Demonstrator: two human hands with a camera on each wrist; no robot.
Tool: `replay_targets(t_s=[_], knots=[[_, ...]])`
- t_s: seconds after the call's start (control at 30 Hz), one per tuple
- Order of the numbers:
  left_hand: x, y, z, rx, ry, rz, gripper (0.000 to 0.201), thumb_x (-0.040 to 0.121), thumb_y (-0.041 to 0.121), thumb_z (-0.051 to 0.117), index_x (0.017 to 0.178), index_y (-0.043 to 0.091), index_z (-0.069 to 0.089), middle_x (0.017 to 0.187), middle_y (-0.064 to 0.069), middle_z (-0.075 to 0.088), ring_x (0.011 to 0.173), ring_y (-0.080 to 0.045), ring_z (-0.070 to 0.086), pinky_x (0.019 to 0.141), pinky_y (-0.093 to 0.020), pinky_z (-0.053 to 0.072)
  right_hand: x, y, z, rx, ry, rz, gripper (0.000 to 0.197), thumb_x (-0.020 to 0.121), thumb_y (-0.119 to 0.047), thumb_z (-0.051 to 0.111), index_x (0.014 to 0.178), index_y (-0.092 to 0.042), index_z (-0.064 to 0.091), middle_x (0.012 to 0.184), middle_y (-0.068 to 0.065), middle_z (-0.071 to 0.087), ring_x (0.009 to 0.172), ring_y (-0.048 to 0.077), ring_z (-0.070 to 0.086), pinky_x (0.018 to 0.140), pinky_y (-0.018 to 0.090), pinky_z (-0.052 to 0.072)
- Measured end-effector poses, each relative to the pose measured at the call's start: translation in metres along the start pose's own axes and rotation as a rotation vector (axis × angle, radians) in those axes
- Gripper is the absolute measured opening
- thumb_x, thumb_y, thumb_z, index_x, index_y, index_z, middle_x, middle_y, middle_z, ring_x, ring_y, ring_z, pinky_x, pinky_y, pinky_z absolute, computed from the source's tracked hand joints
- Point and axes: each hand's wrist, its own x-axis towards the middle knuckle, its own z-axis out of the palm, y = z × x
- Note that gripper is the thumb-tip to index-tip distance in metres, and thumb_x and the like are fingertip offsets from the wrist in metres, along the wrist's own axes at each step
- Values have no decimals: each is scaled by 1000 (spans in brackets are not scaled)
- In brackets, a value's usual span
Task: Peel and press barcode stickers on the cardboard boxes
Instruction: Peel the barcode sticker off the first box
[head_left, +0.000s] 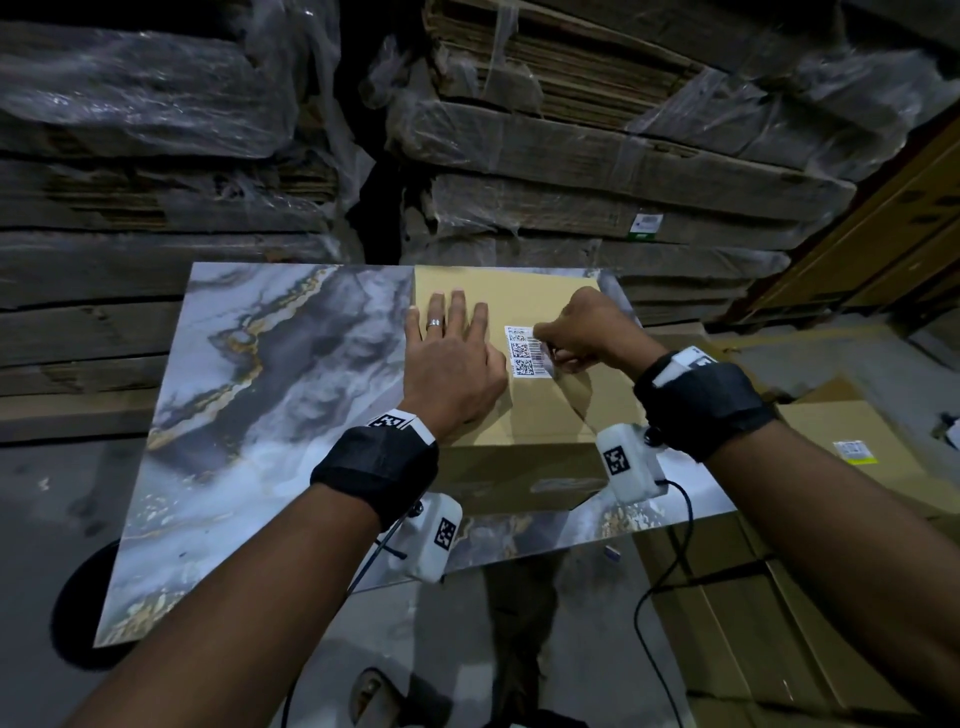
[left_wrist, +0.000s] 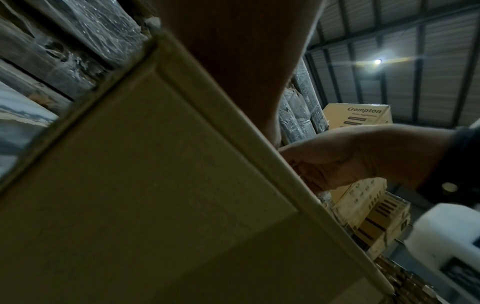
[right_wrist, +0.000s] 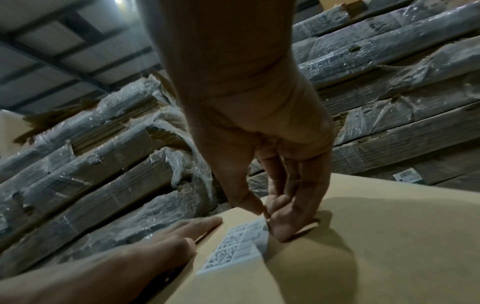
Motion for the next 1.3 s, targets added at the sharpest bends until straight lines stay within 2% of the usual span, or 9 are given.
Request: replay_targets(t_s=[0.1, 0.23, 0.33, 0.47, 0.83, 1.0, 1.17, 1.23, 1.3], knots=[[0, 0, 1, 11, -9, -4, 75, 90, 46, 13, 158, 18, 30, 165, -14, 23, 152, -34, 19, 121, -58, 14, -9, 10, -3, 128, 44, 5, 23, 92, -18, 71, 80, 2, 70, 77, 20, 74, 75, 35, 76, 75, 50, 64], [1, 0, 1, 19, -10, 4, 75, 90, 46, 13, 158, 17, 29, 165, -15, 23, 152, -35, 19, 121, -59, 14, -24, 20, 9, -21, 164, -125, 18, 87, -16, 76, 72, -6, 76, 68, 11, 67, 70, 25, 72, 71, 48, 61], [0, 0, 1, 15, -11, 0, 76, 89, 45, 12, 158, 18, 29, 166, -14, 22, 153, -34, 18, 122, -58, 12, -23, 22, 27, -116, 221, -167, 20, 80, -17, 73, 64, -6, 70, 59, 10, 66, 61, 29, 65, 61, 46, 57], [0, 0, 0, 0, -14, -3, 75, 90, 45, 14, 159, 18, 28, 166, -14, 20, 153, -34, 17, 122, -58, 10, -15, 18, 32, -124, 275, -148, 13, 78, -18, 73, 70, -11, 66, 69, 7, 66, 67, 29, 66, 61, 42, 59], [-1, 0, 2, 0, 8, 2, 76, 89, 45, 14, 157, 17, 31, 165, -15, 24, 152, -34, 20, 122, -58, 12, -8, 5, 19, -174, 143, -42, 41, 80, -37, 79, 73, -15, 45, 99, 17, 67, 96, 36, 64, 68, 33, 41], [0, -1, 2, -4, 4, 0, 75, 90, 46, 16, 158, 18, 30, 166, -14, 23, 153, -34, 19, 122, -58, 12, -8, -2, 8, -136, 52, -5, 45, 88, -45, 75, 72, -14, 46, 73, 5, 57, 74, 26, 58, 50, 28, 34], [1, -1, 3, -3, 1, -7, 72, 92, 45, 18, 158, 18, 29, 166, -14, 22, 153, -34, 18, 122, -58, 13, -5, -3, -2, 29, -53, 44, 30, 89, -30, 76, 93, -2, 68, 78, 13, 71, 60, 25, 68, 58, 34, 60], [1, -1, 3, -1, -2, -6, 72, 92, 45, 18, 158, 18, 29, 166, -14, 21, 153, -34, 17, 122, -58, 12, -9, 2, -5, 153, -94, 77, 22, 93, -19, 73, 96, 3, 71, 70, 13, 66, 50, 21, 60, 55, 33, 60], [1, -1, 3, -4, -2, -4, 72, 92, 45, 18, 158, 18, 28, 166, -14, 21, 153, -34, 17, 122, -58, 12, -11, 9, -6, 198, -101, 84, 22, 93, -15, 73, 95, 6, 71, 71, 15, 67, 56, 23, 58, 61, 40, 64]])
